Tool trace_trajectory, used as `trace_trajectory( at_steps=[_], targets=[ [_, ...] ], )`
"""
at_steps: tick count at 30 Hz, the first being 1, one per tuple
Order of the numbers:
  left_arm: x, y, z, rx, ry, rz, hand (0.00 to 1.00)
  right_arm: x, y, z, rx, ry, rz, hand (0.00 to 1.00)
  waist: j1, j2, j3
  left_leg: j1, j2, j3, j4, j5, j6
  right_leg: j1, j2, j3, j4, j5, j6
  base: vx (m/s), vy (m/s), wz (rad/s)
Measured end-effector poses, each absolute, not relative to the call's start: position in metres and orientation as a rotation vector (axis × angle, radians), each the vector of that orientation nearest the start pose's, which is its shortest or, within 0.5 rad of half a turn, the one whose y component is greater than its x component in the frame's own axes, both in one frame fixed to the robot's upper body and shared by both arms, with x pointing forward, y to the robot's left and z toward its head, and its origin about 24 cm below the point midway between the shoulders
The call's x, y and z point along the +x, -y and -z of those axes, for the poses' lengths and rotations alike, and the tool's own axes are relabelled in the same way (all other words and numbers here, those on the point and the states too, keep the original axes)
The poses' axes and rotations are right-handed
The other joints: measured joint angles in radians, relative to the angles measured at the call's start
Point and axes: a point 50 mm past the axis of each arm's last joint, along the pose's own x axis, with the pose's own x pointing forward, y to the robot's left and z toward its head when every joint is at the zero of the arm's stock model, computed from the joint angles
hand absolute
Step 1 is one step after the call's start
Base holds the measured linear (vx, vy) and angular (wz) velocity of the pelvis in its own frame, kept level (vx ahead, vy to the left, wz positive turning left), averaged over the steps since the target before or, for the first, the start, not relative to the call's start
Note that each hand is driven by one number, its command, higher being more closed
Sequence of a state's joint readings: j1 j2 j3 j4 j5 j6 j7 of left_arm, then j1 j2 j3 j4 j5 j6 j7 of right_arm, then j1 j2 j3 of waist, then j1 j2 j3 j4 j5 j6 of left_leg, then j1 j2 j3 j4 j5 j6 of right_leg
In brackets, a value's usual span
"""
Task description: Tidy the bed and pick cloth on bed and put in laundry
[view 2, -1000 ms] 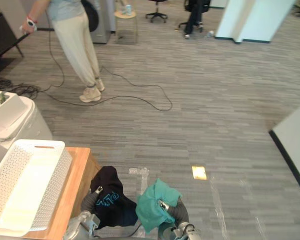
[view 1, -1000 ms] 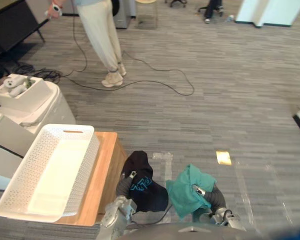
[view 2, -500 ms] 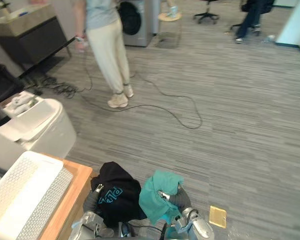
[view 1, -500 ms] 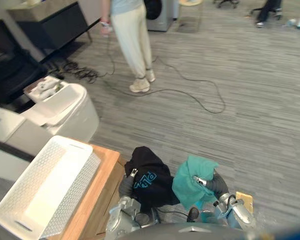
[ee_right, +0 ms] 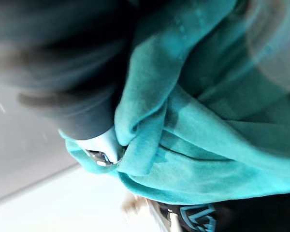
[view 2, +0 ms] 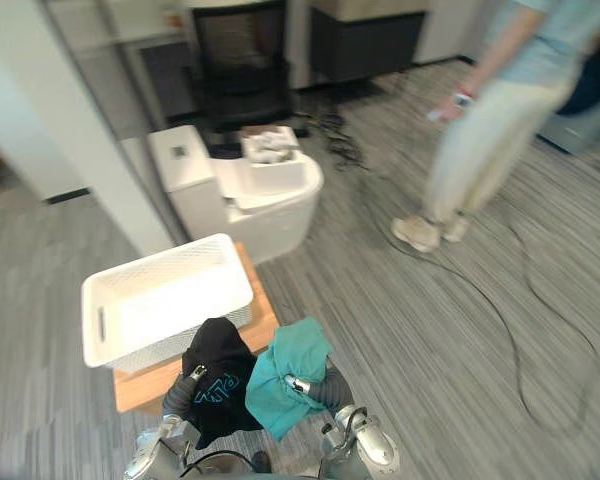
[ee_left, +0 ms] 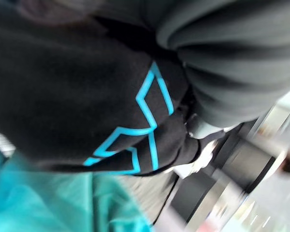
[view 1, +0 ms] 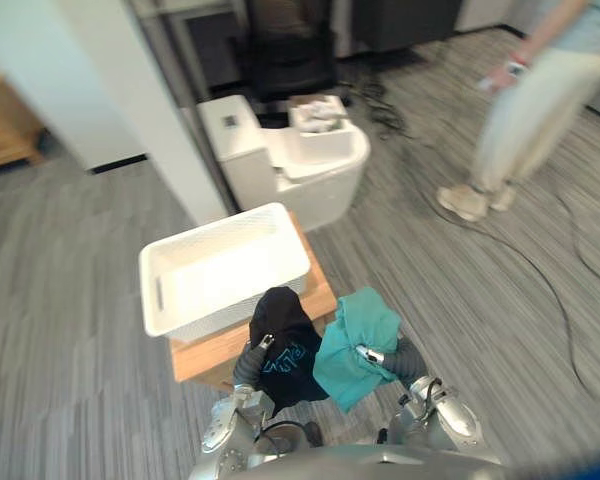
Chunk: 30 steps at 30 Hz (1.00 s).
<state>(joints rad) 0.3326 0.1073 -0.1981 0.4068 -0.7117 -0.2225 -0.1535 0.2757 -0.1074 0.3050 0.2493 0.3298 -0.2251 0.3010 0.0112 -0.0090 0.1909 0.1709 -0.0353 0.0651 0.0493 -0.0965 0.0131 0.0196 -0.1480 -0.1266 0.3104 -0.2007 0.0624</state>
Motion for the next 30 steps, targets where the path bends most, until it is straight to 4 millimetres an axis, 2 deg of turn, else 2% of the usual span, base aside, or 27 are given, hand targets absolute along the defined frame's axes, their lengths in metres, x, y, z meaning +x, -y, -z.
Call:
trace_trajectory(
  at_steps=[2, 3, 4, 5, 6, 7, 8, 9, 13, 17, 19, 20, 22, 23, 25, 27, 28, 29, 30],
  targets=[
    [0.118, -0.150, 0.095, -0.591, -0.521, -0.082, 1.00, 0.172, 0.107, 0.045, 0.278, -0.275, -0.423, 1.00, 0.001, 0.029, -0.019, -0.005, 0.030, 0.014, -0.040, 0.015, -0.024, 0.051, 0.017, -0.073, -0.070, 0.007, -0.013, 0.13, -0.154, 0.61],
    [0.118, -0.148, 0.095, -0.592, -0.525, -0.071, 1.00, 0.172, 0.107, 0.045, 0.279, -0.274, -0.417, 1.00, -0.008, 0.031, -0.021, -0.010, 0.037, 0.043, -0.044, 0.015, -0.024, 0.063, 0.017, -0.098, -0.082, 0.008, -0.015, 0.09, -0.126, 1.10],
    [0.119, -0.145, 0.093, -0.596, -0.525, -0.037, 1.00, 0.172, 0.107, 0.046, 0.280, -0.282, -0.391, 1.00, -0.023, 0.029, -0.021, -0.016, 0.062, 0.122, -0.036, 0.015, -0.026, 0.096, 0.011, -0.157, -0.109, 0.009, -0.017, 0.04, -0.085, 1.05],
    [0.120, -0.144, 0.092, -0.602, -0.519, -0.024, 1.00, 0.172, 0.107, 0.046, 0.279, -0.286, -0.378, 1.00, -0.023, 0.026, -0.020, -0.018, 0.074, 0.166, -0.026, 0.016, -0.026, 0.110, 0.007, -0.184, -0.119, 0.009, -0.017, 0.06, -0.076, 1.26],
    [0.121, -0.141, 0.090, -0.611, -0.516, 0.010, 1.00, 0.172, 0.108, 0.047, 0.274, -0.294, -0.342, 1.00, -0.021, 0.024, -0.021, -0.016, 0.092, 0.231, -0.030, 0.032, -0.046, 0.129, 0.003, -0.220, -0.128, 0.009, -0.017, 0.02, -0.009, 0.79],
    [0.122, -0.139, 0.089, -0.601, -0.510, 0.042, 1.00, 0.174, 0.108, 0.048, 0.271, -0.303, -0.320, 1.00, -0.005, 0.024, -0.024, -0.017, 0.088, 0.230, -0.045, 0.049, -0.046, 0.131, 0.001, -0.223, -0.133, 0.011, -0.015, 0.01, 0.013, 0.56],
    [0.121, -0.139, 0.089, -0.592, -0.510, 0.053, 1.00, 0.174, 0.106, 0.049, 0.275, -0.309, -0.311, 1.00, 0.001, 0.026, -0.028, -0.017, 0.084, 0.226, -0.054, 0.053, -0.045, 0.131, 0.000, -0.223, -0.139, 0.013, -0.011, -0.01, 0.048, 0.17],
    [0.118, -0.140, 0.090, -0.587, -0.517, 0.056, 1.00, 0.175, 0.104, 0.048, 0.280, -0.307, -0.306, 1.00, 0.002, 0.018, -0.030, -0.016, 0.078, 0.223, -0.070, 0.060, -0.042, 0.130, -0.001, -0.224, -0.146, 0.015, -0.008, 0.01, 0.045, 0.14],
    [0.111, -0.142, 0.092, -0.552, -0.544, 0.104, 1.00, 0.172, 0.098, 0.052, 0.307, -0.342, -0.278, 1.00, -0.008, -0.017, -0.059, -0.012, 0.063, 0.197, -0.132, 0.097, -0.042, 0.134, -0.003, -0.251, -0.175, 0.021, 0.002, 0.03, 0.024, 0.20],
    [0.113, -0.136, 0.089, -0.534, -0.544, 0.162, 1.00, 0.174, 0.098, 0.052, 0.306, -0.346, -0.255, 1.00, -0.024, -0.019, -0.065, -0.015, 0.066, 0.197, -0.131, 0.114, -0.049, 0.147, -0.003, -0.269, -0.192, 0.031, -0.003, 0.00, -0.017, 0.07],
    [0.117, -0.130, 0.085, -0.531, -0.528, 0.199, 1.00, 0.175, 0.100, 0.051, 0.303, -0.347, -0.242, 1.00, -0.026, -0.016, -0.063, -0.030, 0.070, 0.197, -0.097, 0.099, -0.059, 0.149, -0.011, -0.270, -0.199, 0.040, -0.008, -0.04, -0.021, 0.00],
    [0.120, -0.126, 0.083, -0.529, -0.518, 0.213, 1.00, 0.176, 0.105, 0.051, 0.293, -0.345, -0.232, 1.00, -0.029, -0.013, -0.060, -0.064, 0.100, 0.242, -0.009, 0.044, -0.063, 0.153, -0.013, -0.272, -0.205, 0.048, -0.008, -0.04, -0.030, -0.04],
    [0.121, -0.115, 0.082, -0.538, -0.521, 0.247, 1.00, 0.176, 0.111, 0.051, 0.274, -0.344, -0.227, 1.00, -0.033, 0.005, -0.060, -0.063, 0.169, 0.320, 0.060, 0.034, -0.081, 0.166, -0.014, -0.265, -0.206, 0.051, 0.000, -0.04, 0.001, -0.17],
    [0.120, -0.109, 0.082, -0.545, -0.528, 0.269, 1.00, 0.176, 0.114, 0.051, 0.261, -0.346, -0.230, 1.00, -0.029, 0.018, -0.068, -0.047, 0.177, 0.327, 0.055, 0.032, -0.102, 0.169, -0.028, -0.251, -0.204, 0.050, 0.015, -0.08, 0.146, -0.31],
    [0.124, -0.105, 0.080, -0.534, -0.523, 0.289, 1.00, 0.176, 0.115, 0.051, 0.259, -0.342, -0.230, 1.00, -0.031, 0.015, -0.068, -0.038, 0.144, 0.347, 0.053, 0.013, -0.081, 0.156, -0.068, -0.234, -0.179, 0.044, 0.042, -0.08, 0.250, -0.26],
    [0.132, -0.105, 0.078, -0.503, -0.514, 0.311, 1.00, 0.176, 0.113, 0.050, 0.261, -0.339, -0.234, 1.00, -0.034, -0.007, -0.066, -0.050, 0.100, 0.358, 0.049, -0.009, -0.061, 0.109, -0.127, -0.219, -0.102, 0.016, 0.056, -0.06, 0.230, -0.07],
    [0.136, -0.106, 0.077, -0.486, -0.507, 0.319, 1.00, 0.176, 0.111, 0.049, 0.264, -0.331, -0.241, 1.00, -0.032, -0.019, -0.061, -0.048, 0.072, 0.364, 0.034, -0.020, -0.046, 0.084, -0.162, -0.221, -0.049, 0.009, 0.047, -0.05, 0.241, -0.02],
    [0.138, -0.106, 0.076, -0.483, -0.503, 0.319, 1.00, 0.176, 0.109, 0.049, 0.267, -0.327, -0.246, 1.00, -0.032, -0.022, -0.058, -0.047, 0.064, 0.367, 0.028, -0.021, -0.043, 0.069, -0.173, -0.234, -0.019, 0.014, 0.036, -0.04, 0.238, -0.12],
    [0.139, -0.108, 0.077, -0.473, -0.506, 0.306, 1.00, 0.176, 0.104, 0.048, 0.267, -0.326, -0.269, 1.00, -0.028, -0.028, -0.048, -0.048, 0.065, 0.375, 0.023, -0.021, -0.034, 0.029, -0.186, -0.276, 0.055, 0.042, -0.010, 0.00, 0.141, -0.16]
  ],
)
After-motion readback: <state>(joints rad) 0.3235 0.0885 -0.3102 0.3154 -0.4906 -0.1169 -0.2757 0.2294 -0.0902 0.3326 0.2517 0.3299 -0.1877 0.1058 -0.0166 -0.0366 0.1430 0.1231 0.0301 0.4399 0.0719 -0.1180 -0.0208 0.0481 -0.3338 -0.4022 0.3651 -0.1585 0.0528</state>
